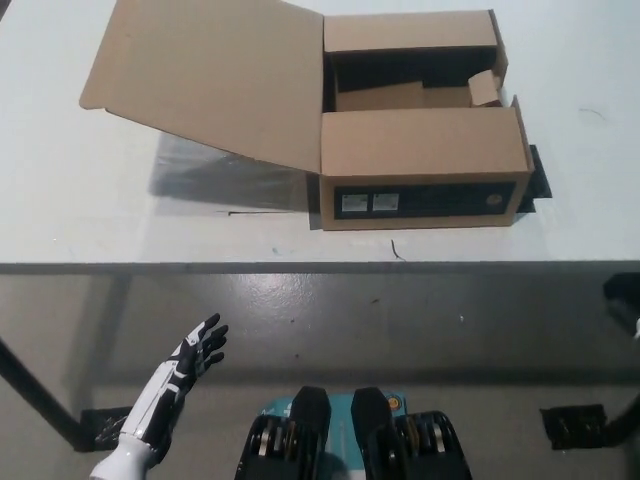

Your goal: A small storage box is placed at the center of the table and the robot uses its right hand to slide under its lid and push it upwards to open it

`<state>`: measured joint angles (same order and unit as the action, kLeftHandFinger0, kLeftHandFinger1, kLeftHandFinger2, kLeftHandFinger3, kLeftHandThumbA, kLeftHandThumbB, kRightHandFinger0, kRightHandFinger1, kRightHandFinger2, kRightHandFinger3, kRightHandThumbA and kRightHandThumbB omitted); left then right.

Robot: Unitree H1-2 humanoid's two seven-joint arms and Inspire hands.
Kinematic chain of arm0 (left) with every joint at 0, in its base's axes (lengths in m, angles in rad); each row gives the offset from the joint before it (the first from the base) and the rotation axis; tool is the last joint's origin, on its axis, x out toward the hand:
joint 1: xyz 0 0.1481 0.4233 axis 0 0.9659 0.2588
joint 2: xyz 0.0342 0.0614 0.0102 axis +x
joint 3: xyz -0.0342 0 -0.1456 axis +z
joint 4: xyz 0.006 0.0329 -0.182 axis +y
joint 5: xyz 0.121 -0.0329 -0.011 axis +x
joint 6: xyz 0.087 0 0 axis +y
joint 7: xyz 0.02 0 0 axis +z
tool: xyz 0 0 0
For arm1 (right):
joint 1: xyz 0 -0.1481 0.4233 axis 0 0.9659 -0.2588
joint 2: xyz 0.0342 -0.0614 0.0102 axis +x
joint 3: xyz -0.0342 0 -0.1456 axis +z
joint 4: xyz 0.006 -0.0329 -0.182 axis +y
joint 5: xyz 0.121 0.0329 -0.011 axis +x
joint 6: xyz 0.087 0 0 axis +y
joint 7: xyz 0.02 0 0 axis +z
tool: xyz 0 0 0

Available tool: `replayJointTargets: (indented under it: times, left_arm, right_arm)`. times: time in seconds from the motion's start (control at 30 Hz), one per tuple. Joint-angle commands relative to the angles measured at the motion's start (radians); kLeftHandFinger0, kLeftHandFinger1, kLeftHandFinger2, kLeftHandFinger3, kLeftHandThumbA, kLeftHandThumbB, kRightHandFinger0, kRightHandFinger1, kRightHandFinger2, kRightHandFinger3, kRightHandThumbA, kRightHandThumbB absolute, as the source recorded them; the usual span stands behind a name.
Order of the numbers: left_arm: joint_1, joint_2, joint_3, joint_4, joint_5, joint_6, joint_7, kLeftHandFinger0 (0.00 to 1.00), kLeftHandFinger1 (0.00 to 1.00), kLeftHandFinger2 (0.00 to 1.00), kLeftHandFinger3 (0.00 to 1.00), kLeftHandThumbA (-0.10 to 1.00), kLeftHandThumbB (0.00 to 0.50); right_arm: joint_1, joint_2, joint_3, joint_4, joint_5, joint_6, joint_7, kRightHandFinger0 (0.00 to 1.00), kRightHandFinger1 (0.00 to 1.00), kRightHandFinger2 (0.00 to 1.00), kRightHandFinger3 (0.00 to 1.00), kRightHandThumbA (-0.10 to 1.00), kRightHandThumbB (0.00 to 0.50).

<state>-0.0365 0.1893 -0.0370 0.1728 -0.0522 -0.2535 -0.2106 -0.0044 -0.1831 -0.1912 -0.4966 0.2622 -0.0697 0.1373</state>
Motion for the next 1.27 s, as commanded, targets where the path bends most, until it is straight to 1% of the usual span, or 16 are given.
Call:
replayJointTargets:
  times: [0.0,0.07,0.13,0.17,0.2,0.23,0.33,0.4,0.43,0.47,0.53,0.8,1.0,1.07,1.13,1.23]
  left_arm:
    - [0.0,-0.001,0.017,-0.023,-0.025,-0.036,0.002,1.0,1.0,1.0,1.0,1.0,0.345]
    - [0.004,-0.003,0.018,-0.03,-0.024,-0.031,0.007,1.0,1.0,1.0,1.0,1.0,0.348]
    - [0.004,-0.001,0.015,-0.036,-0.019,-0.025,0.004,1.0,1.0,1.0,1.0,1.0,0.352]
    - [0.0,0.0,0.012,-0.037,-0.022,-0.023,-0.001,1.0,1.0,1.0,1.0,1.0,0.35]
    - [-0.003,-0.001,0.01,-0.037,-0.022,-0.022,-0.002,1.0,1.0,1.0,1.0,1.0,0.348]
    - [-0.008,-0.001,0.009,-0.038,-0.019,-0.023,-0.002,1.0,1.0,1.0,1.0,1.0,0.341]
    - [-0.012,0.003,0.015,-0.032,-0.017,-0.031,0.003,1.0,1.0,1.0,1.0,1.0,0.352]
    - [-0.011,0.003,0.016,-0.035,-0.01,-0.03,0.008,1.0,1.0,1.0,1.0,1.0,0.358]
    - [-0.011,0.001,0.016,-0.035,-0.01,-0.031,0.009,1.0,1.0,1.0,1.0,1.0,0.35]
    - [-0.012,-0.001,0.016,-0.033,-0.013,-0.033,0.008,1.0,1.0,1.0,1.0,1.0,0.342]
    - [-0.006,-0.004,0.014,-0.037,-0.012,-0.031,0.009,1.0,1.0,1.0,1.0,1.0,0.328]
    - [0.01,-0.005,0.017,-0.048,-0.014,-0.028,0.011,1.0,1.0,1.0,1.0,1.0,0.336]
    - [-0.019,-0.003,0.022,-0.043,-0.016,-0.017,0.011,1.0,1.0,1.0,1.0,1.0,0.361]
    - [-0.019,0.001,0.024,-0.049,-0.013,-0.01,0.011,1.0,1.0,1.0,1.0,1.0,0.358]
    - [-0.022,0.003,0.026,-0.051,-0.005,-0.005,0.015,1.0,1.0,1.0,1.0,1.0,0.338]
    - [-0.027,0.009,0.029,-0.05,-0.005,0.004,0.013,1.0,1.0,1.0,1.0,1.0,0.337]
  right_arm:
    - [0.028,0.049,0.051,0.144,-0.006,-0.163,0.038,1.0,1.0,1.0,1.0,1.0,0.257]
    - [0.035,0.067,0.082,0.241,-0.017,-0.185,0.05,1.0,1.0,1.0,1.0,1.0,0.263]
    - [0.048,0.083,0.1,0.32,-0.048,-0.212,0.043,1.0,1.0,1.0,1.0,1.0,0.237]
    - [0.05,0.092,0.107,0.375,-0.03,-0.225,0.05,1.0,1.0,1.0,1.0,1.0,0.216]
    - [0.05,0.093,0.108,0.392,-0.021,-0.23,0.052,1.0,1.0,1.0,1.0,1.0,0.212]
    - [0.047,0.091,0.117,0.437,-0.018,-0.236,0.064,1.0,1.0,1.0,1.0,1.0,0.193]
    - [0.033,0.091,0.13,0.509,-0.03,-0.233,0.063,1.0,1.0,1.0,1.0,1.0,0.226]
    - [0.031,0.085,0.136,0.519,-0.054,-0.221,0.051,1.0,1.0,1.0,1.0,1.0,0.232]
    - [0.03,0.08,0.138,0.524,-0.062,-0.219,0.049,1.0,1.0,1.0,1.0,1.0,0.222]
    - [0.029,0.077,0.14,0.529,-0.067,-0.218,0.047,1.0,1.0,1.0,1.0,1.0,0.198]
    - [0.027,0.071,0.145,0.556,-0.085,-0.231,0.045,1.0,1.0,1.0,1.0,1.0,0.224]
    - [0.026,0.071,0.156,0.575,-0.096,-0.222,0.043,1.0,1.0,1.0,1.0,1.0,0.212]
    - [0.015,0.071,0.162,0.573,-0.07,-0.198,0.06,1.0,1.0,1.0,1.0,1.0,0.214]
    - [0.02,0.07,0.166,0.571,-0.067,-0.191,0.065,1.0,1.0,1.0,1.0,1.0,0.216]
    - [0.021,0.073,0.166,0.574,-0.065,-0.194,0.064,1.0,1.0,1.0,1.0,1.0,0.21]
    - [0.018,0.075,0.166,0.583,-0.061,-0.191,0.065,1.0,1.0,1.0,1.0,1.0,0.219]
